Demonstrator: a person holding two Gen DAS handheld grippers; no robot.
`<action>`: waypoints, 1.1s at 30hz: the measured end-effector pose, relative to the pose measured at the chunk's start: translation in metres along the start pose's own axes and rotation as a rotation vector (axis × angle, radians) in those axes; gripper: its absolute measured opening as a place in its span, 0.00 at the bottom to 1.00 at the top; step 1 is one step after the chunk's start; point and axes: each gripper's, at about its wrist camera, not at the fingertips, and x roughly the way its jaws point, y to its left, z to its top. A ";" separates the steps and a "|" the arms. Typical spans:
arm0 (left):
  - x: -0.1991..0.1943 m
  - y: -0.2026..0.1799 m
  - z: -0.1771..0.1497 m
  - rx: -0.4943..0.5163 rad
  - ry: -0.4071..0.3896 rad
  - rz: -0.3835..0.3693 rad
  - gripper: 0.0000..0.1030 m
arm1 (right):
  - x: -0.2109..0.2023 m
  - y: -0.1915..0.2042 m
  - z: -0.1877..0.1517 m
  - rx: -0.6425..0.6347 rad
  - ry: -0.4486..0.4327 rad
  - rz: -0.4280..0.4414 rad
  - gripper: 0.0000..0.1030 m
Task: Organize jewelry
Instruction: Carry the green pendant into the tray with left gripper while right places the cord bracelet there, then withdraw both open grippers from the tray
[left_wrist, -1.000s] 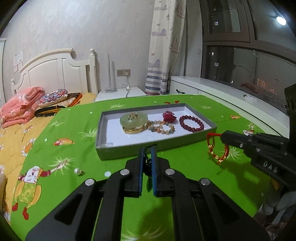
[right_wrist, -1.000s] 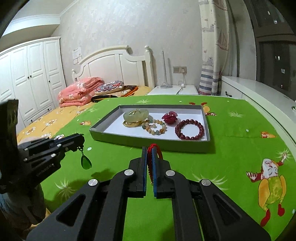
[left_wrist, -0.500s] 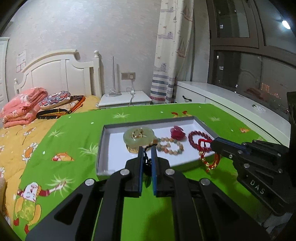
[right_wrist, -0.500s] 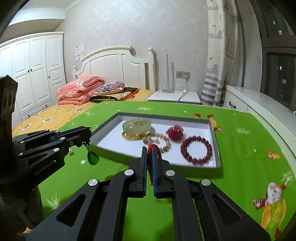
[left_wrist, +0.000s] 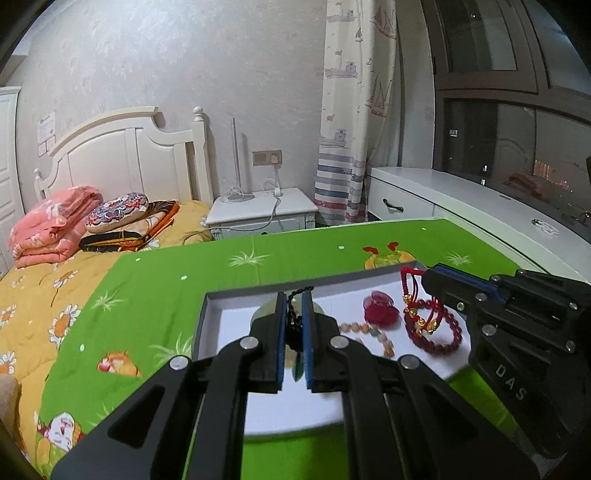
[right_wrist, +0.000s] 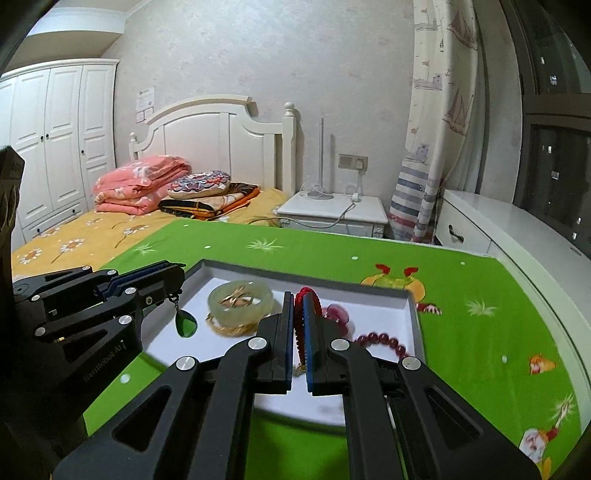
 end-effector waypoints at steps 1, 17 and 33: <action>0.004 -0.001 0.004 0.000 0.003 0.001 0.07 | 0.002 -0.001 0.002 -0.003 0.001 -0.004 0.05; 0.057 0.003 0.019 -0.012 0.081 0.056 0.10 | 0.060 -0.013 0.014 0.029 0.108 -0.027 0.06; 0.039 0.020 -0.006 -0.050 0.087 0.142 0.87 | 0.067 -0.017 -0.003 0.076 0.172 -0.028 0.39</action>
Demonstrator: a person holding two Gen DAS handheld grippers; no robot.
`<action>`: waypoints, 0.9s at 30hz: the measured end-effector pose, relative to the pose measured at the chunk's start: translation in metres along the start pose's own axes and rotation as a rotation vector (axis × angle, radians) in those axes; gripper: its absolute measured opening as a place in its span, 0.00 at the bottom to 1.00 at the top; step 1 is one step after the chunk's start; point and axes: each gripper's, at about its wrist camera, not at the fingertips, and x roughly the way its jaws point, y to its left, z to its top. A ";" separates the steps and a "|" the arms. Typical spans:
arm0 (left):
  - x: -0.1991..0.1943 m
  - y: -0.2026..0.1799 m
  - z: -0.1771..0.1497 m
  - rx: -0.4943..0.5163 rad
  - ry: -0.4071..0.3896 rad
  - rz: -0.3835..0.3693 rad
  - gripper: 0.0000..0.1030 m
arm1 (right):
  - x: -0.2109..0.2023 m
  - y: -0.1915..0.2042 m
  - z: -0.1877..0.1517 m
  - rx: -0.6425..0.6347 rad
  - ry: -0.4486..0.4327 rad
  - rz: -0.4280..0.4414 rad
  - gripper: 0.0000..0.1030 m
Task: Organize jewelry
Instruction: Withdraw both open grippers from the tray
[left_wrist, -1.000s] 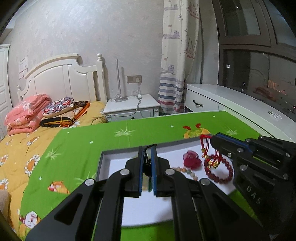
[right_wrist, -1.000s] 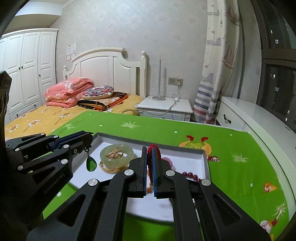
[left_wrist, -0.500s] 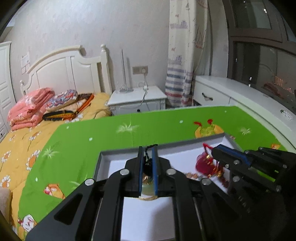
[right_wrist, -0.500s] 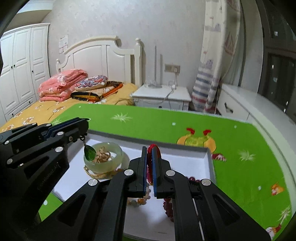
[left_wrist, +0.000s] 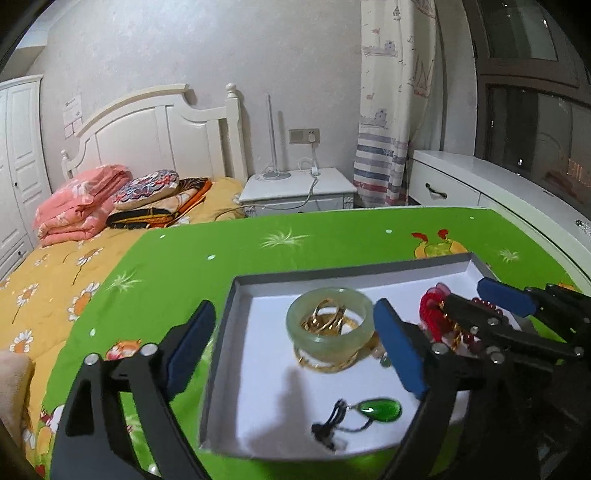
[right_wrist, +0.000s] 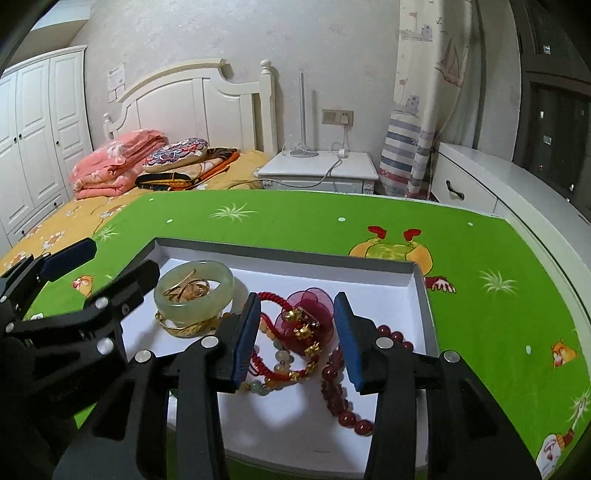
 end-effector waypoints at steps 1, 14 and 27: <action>-0.004 0.003 -0.002 -0.005 0.006 0.001 0.89 | -0.002 0.000 0.000 0.005 0.001 0.006 0.39; -0.082 0.041 -0.066 -0.007 0.004 -0.005 0.95 | -0.070 0.011 -0.057 0.006 0.012 0.092 0.61; -0.130 0.063 -0.111 0.014 -0.049 0.044 0.95 | -0.122 0.024 -0.115 0.012 -0.012 0.121 0.62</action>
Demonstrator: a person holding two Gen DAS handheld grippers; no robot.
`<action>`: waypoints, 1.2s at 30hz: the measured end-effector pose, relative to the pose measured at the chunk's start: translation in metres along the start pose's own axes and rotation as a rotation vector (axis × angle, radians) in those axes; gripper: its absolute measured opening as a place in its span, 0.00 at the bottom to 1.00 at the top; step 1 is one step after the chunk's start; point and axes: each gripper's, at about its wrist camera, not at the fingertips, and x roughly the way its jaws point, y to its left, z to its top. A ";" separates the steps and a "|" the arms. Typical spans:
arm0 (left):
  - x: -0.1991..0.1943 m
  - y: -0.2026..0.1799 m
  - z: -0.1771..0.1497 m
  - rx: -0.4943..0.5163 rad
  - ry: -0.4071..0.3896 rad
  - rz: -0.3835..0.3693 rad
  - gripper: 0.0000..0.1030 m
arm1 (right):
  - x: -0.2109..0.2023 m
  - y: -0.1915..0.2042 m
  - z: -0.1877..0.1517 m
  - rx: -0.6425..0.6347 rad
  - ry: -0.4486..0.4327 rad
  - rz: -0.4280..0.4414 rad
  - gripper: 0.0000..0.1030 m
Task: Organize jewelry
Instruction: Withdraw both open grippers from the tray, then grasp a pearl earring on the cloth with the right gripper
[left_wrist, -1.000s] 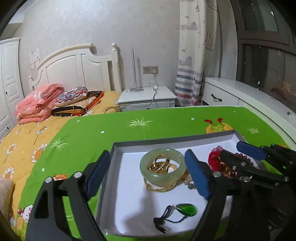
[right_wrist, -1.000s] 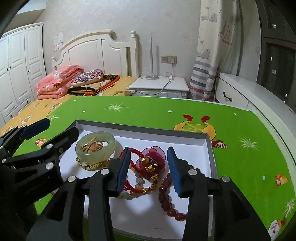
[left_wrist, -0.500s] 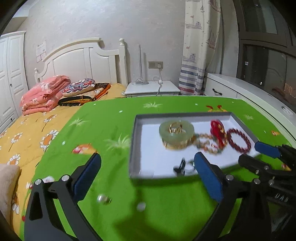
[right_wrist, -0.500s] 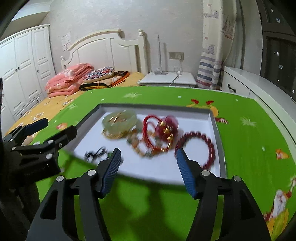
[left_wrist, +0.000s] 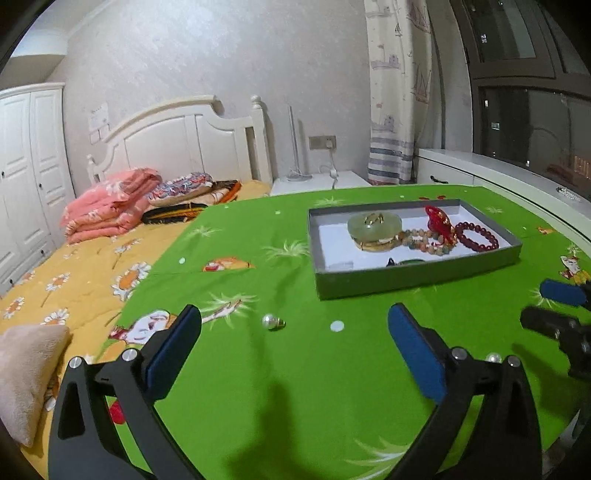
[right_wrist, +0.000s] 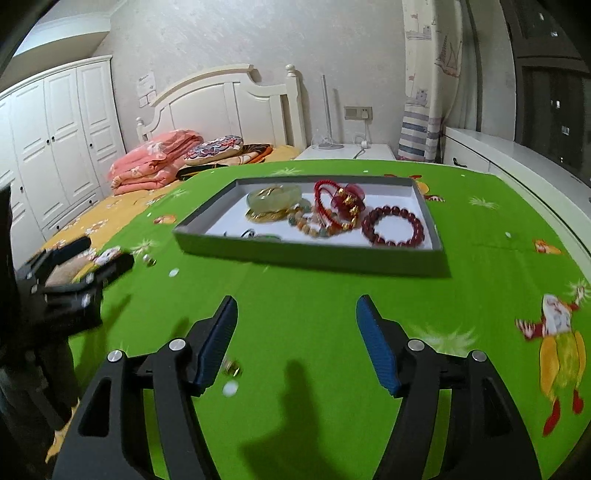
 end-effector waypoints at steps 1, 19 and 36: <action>0.002 0.003 0.000 -0.016 0.013 -0.013 0.95 | -0.002 0.001 -0.004 -0.003 0.000 0.002 0.62; 0.013 0.001 0.002 -0.006 0.045 -0.081 0.95 | 0.016 0.049 -0.034 -0.120 0.067 0.075 0.39; 0.022 0.011 0.001 -0.055 0.083 -0.135 0.95 | 0.023 0.056 -0.036 -0.190 0.086 0.071 0.21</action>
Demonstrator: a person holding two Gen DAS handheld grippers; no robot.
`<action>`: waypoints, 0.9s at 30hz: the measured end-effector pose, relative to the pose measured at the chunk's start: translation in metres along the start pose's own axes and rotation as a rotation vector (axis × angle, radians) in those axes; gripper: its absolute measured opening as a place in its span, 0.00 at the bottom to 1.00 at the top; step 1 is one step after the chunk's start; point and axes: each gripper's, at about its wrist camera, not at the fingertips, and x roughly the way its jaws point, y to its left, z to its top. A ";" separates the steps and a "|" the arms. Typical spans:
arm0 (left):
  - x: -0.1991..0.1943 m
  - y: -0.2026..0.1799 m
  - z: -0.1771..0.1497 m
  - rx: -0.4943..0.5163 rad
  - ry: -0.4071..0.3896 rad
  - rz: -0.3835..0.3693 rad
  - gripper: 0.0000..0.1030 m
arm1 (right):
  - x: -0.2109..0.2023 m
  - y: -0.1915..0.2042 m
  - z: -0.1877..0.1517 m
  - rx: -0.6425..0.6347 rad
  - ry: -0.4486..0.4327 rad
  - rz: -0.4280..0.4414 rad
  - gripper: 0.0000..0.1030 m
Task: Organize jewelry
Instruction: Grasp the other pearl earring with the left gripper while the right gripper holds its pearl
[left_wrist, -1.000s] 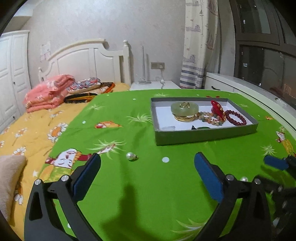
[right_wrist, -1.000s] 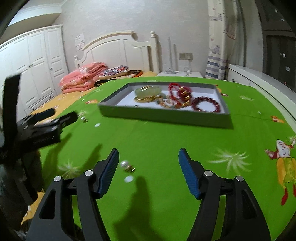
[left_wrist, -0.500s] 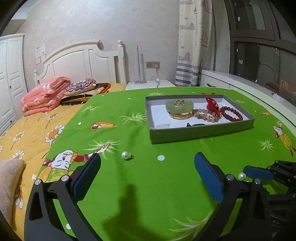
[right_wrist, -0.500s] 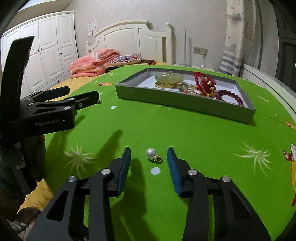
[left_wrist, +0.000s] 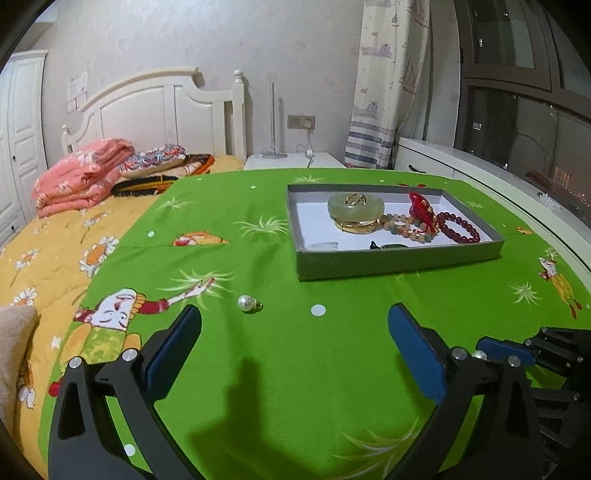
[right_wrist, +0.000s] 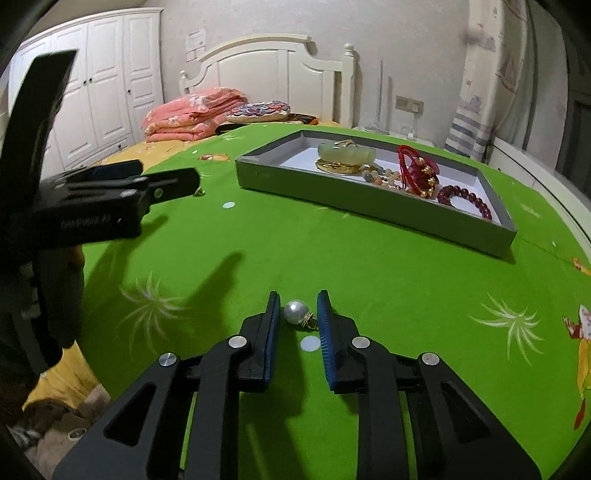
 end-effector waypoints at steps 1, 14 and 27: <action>0.000 0.003 0.000 -0.015 0.000 -0.002 0.95 | 0.000 -0.001 -0.001 0.004 -0.003 0.005 0.21; 0.000 0.038 0.002 -0.194 0.016 -0.031 0.95 | -0.005 0.001 -0.005 -0.049 -0.041 -0.012 0.15; 0.067 0.038 0.020 -0.097 0.262 0.038 0.49 | -0.012 0.003 0.001 -0.036 -0.073 0.007 0.15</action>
